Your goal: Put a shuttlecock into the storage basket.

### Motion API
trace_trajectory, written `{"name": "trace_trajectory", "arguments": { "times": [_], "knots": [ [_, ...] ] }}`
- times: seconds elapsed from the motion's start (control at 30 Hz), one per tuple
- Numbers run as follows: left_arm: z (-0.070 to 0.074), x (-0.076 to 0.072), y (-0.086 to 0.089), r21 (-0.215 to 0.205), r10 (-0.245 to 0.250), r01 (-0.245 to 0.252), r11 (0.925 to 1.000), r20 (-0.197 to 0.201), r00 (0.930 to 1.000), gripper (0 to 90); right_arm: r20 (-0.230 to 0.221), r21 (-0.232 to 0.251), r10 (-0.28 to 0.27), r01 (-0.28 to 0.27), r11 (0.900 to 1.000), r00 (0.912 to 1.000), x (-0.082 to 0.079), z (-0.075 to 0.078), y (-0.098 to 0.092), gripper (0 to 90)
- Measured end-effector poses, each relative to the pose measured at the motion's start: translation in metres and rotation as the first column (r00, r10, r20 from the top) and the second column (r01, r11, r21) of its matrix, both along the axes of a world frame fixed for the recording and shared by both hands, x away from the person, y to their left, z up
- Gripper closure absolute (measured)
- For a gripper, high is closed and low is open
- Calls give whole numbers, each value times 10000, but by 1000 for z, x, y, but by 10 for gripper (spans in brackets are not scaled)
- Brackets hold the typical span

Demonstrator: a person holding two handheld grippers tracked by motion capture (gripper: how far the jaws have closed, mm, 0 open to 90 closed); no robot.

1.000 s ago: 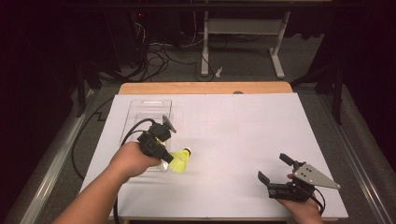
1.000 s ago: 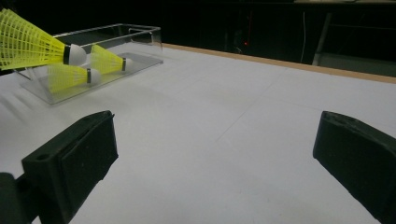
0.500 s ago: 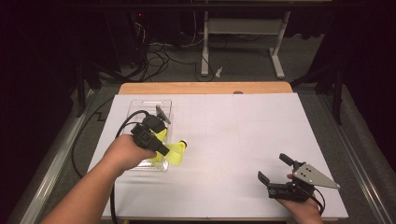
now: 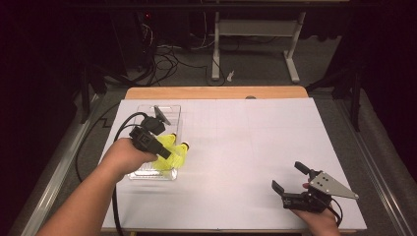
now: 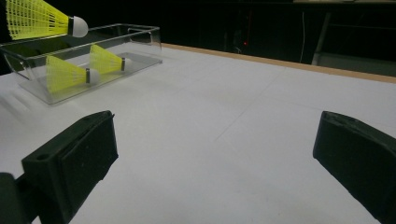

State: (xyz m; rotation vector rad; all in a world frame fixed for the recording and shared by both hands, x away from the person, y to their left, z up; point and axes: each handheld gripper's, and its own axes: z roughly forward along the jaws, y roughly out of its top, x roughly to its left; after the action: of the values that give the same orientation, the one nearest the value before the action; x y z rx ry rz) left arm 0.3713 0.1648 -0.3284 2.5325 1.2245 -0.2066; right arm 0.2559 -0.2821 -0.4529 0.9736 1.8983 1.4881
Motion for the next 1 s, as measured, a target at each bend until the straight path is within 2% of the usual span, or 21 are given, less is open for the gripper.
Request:
{"name": "trace_trajectory", "arguments": {
  "times": [0.43,1.0],
  "knots": [
    [-7,6,19,101,462,-462,9989,-83,9989,891,31,-5,-6,6,10000,10000,0,0,0,4],
    [-17,11,52,182,1332,-1329,9910,-169,9909,890,12,3,-32,32,10000,10000,0,0,0,4]
  ]
}}
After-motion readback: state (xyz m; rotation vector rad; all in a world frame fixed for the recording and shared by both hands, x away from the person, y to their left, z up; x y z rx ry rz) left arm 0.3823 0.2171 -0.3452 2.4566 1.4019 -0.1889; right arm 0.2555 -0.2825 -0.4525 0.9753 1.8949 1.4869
